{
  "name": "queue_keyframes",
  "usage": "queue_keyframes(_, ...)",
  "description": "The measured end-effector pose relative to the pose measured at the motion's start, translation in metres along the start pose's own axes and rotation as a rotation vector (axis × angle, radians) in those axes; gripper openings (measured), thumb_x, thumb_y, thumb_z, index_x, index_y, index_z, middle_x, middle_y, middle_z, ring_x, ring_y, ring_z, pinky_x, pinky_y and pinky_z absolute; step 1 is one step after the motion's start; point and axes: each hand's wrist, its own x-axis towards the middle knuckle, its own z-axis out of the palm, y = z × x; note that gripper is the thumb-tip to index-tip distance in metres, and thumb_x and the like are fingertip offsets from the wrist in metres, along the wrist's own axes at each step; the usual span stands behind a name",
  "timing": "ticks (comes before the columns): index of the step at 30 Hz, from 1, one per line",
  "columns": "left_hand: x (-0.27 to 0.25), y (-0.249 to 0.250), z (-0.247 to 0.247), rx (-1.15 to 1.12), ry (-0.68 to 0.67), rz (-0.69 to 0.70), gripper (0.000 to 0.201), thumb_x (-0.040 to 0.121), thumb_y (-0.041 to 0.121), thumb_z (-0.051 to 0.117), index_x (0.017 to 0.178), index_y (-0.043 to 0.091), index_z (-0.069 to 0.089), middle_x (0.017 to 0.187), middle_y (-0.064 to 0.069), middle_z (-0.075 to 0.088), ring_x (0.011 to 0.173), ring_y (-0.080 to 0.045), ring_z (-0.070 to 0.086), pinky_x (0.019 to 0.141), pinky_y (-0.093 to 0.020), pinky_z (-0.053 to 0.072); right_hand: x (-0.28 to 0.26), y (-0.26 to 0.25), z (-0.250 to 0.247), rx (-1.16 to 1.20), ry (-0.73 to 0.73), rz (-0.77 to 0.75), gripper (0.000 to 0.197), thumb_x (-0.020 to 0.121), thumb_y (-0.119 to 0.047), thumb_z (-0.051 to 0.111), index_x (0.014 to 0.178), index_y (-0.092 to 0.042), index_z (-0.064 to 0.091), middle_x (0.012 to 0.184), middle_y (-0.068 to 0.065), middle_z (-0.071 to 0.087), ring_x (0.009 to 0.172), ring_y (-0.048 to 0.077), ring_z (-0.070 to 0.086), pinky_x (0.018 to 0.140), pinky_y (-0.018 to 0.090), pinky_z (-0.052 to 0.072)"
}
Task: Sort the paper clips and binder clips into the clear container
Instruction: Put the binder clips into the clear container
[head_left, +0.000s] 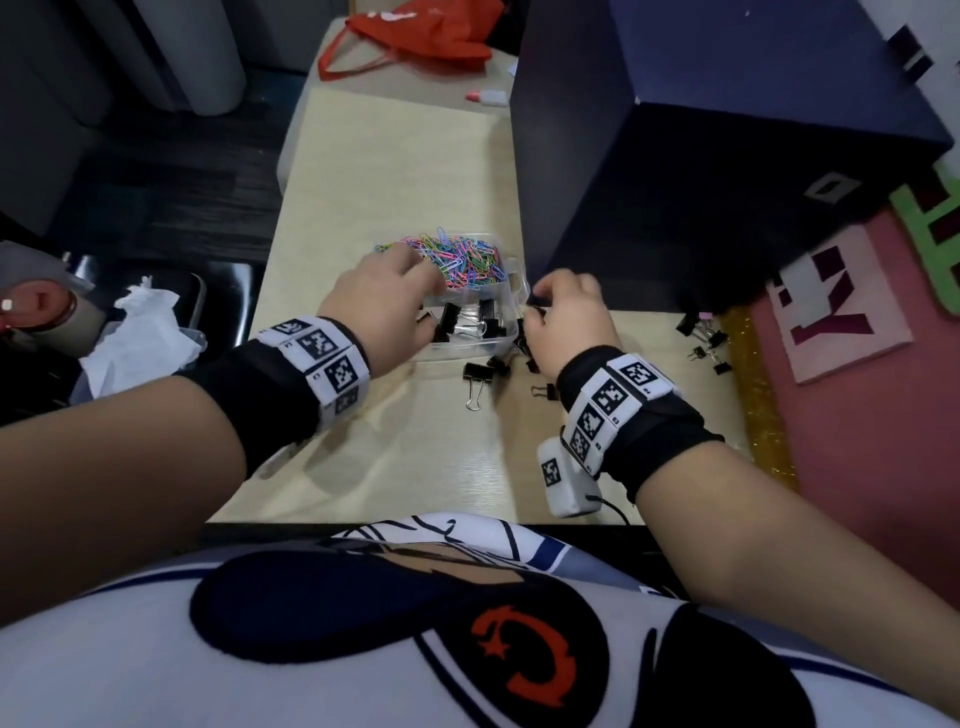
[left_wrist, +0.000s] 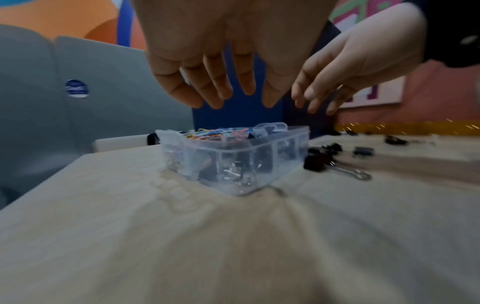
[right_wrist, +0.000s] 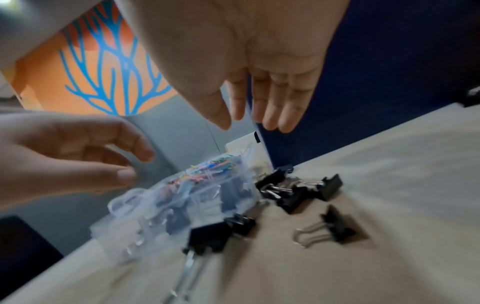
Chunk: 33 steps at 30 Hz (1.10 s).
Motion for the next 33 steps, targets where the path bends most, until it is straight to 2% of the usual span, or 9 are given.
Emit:
queue_keyframes(3,-0.011,0.009,0.01,0.028,-0.048,0.169,0.028,0.08,0.013,0.06,0.107,0.009,0.063,0.108,-0.016,0.057,0.099,-0.037,0.056,0.081,-0.045,0.05,-0.008,0.014,0.006,-0.246,-0.263,0.096,0.046,0.088,-0.03,0.059,0.13,-0.02,0.044,0.133,0.009,0.038,0.118,0.033,0.046,0.094,0.037,0.042)
queue_keyframes(6,-0.017,0.024,0.03,0.149,-0.23,0.27,0.032,0.088,0.017,0.052,0.12,0.013,0.056,0.119,-0.01,0.053,0.104,-0.032,0.055,0.084,-0.041,0.05,-0.019,0.026,0.017,-0.364,-0.463,0.147,0.068,0.085,-0.041,0.063,0.142,-0.037,0.026,0.135,0.005,0.03,0.119,0.035,0.042,0.094,0.041,0.044)
queue_keyframes(10,-0.022,0.028,0.058,0.319,-0.349,0.345,0.048,0.086,0.018,0.055,0.133,0.023,0.042,0.13,0.002,0.046,0.103,-0.026,0.052,0.081,-0.044,0.054,-0.03,0.033,0.027,-0.334,-0.378,0.036,0.043,0.091,-0.027,0.052,0.132,-0.031,0.039,0.125,0.009,0.034,0.107,0.035,0.049,0.087,0.039,0.048)
queue_keyframes(16,-0.021,0.026,0.056,0.36,-0.408,0.236,0.036,0.082,0.009,0.059,0.114,0.017,0.046,0.108,-0.006,0.052,0.102,-0.028,0.052,0.082,-0.042,0.052,-0.032,0.039,0.033,-0.336,-0.324,0.017,0.037,0.087,-0.003,0.046,0.122,-0.016,0.044,0.118,0.012,0.039,0.097,0.034,0.053,0.074,0.032,0.042)
queue_keyframes(21,-0.021,0.03,0.048,0.314,-0.477,0.155,0.033,0.081,0.006,0.055,0.112,0.013,0.044,0.104,-0.009,0.055,0.097,-0.03,0.056,0.074,-0.039,0.05,-0.031,0.042,0.028,-0.267,-0.306,0.049,0.024,0.085,-0.01,0.055,0.108,-0.013,0.049,0.113,0.008,0.041,0.076,0.024,0.046,0.069,0.027,0.037)
queue_keyframes(24,-0.024,0.032,0.044,0.265,-0.461,0.115,0.028,0.081,0.01,0.054,0.107,0.012,0.042,0.1,-0.01,0.055,0.093,-0.031,0.057,0.068,-0.037,0.047,-0.03,0.042,0.024,-0.213,-0.26,0.075,0.014,0.084,-0.015,0.06,0.096,-0.013,0.052,0.11,0.007,0.044,0.074,0.023,0.048,0.069,0.025,0.038)
queue_keyframes(27,-0.028,0.031,0.039,0.216,-0.464,0.079,0.035,0.079,0.015,0.058,0.11,0.012,0.04,0.103,-0.009,0.052,0.094,-0.03,0.056,0.064,-0.035,0.045,-0.025,0.04,0.018,-0.146,-0.215,0.112,0.011,0.084,-0.016,0.061,0.092,-0.015,0.054,0.109,0.007,0.051,0.078,0.021,0.047,0.07,0.023,0.035)
queue_keyframes(30,-0.028,0.029,0.035,0.213,-0.476,0.085,0.037,0.081,0.019,0.057,0.116,0.011,0.046,0.11,-0.009,0.05,0.097,-0.031,0.057,0.069,-0.034,0.048,-0.016,0.029,0.011,-0.057,-0.119,0.128,0.011,0.082,-0.018,0.062,0.084,-0.017,0.052,0.102,0.007,0.057,0.079,0.02,0.048,0.069,0.023,0.033)
queue_keyframes(33,-0.025,0.026,0.029,0.147,-0.431,0.092,0.038,0.082,0.024,0.059,0.116,0.01,0.05,0.112,-0.01,0.05,0.099,-0.031,0.057,0.076,-0.033,0.046,-0.008,0.01,0.0,0.083,0.032,0.055,0.014,0.078,-0.015,0.064,0.081,-0.019,0.052,0.092,0.002,0.054,0.076,0.017,0.047,0.067,0.02,0.03)
